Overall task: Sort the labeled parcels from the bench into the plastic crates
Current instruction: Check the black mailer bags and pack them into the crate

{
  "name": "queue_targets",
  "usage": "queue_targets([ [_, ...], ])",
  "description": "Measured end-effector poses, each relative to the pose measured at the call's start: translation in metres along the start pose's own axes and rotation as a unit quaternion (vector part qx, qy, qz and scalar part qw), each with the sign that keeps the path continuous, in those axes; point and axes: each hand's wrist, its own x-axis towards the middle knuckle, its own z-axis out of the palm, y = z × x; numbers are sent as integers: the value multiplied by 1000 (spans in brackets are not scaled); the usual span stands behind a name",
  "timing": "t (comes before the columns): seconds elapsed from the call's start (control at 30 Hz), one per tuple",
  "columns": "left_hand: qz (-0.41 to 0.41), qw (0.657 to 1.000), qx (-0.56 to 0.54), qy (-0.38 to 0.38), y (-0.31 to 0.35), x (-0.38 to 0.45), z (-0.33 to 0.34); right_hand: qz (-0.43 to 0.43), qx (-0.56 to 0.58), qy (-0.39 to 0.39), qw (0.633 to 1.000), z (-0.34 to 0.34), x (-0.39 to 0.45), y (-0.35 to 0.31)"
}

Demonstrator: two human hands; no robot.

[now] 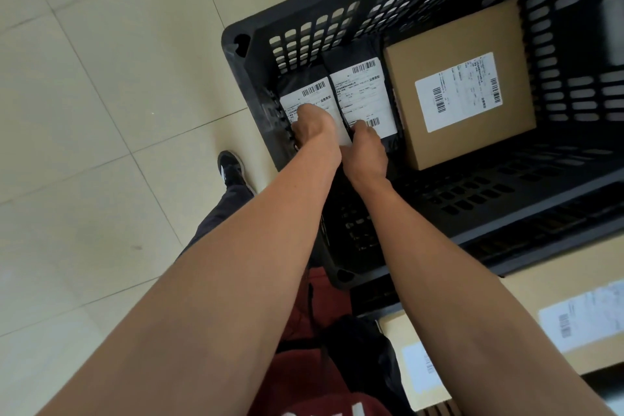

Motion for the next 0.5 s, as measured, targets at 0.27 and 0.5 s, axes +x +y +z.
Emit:
queue_targets([
  [0.27, 25, 998, -45, 41, 21, -43, -17, 54, -2, 21, 998, 5, -13, 1],
  [0.5, 9, 998, -50, 23, 29, -44, -15, 144, 21, 8, 989, 5, -6, 10],
])
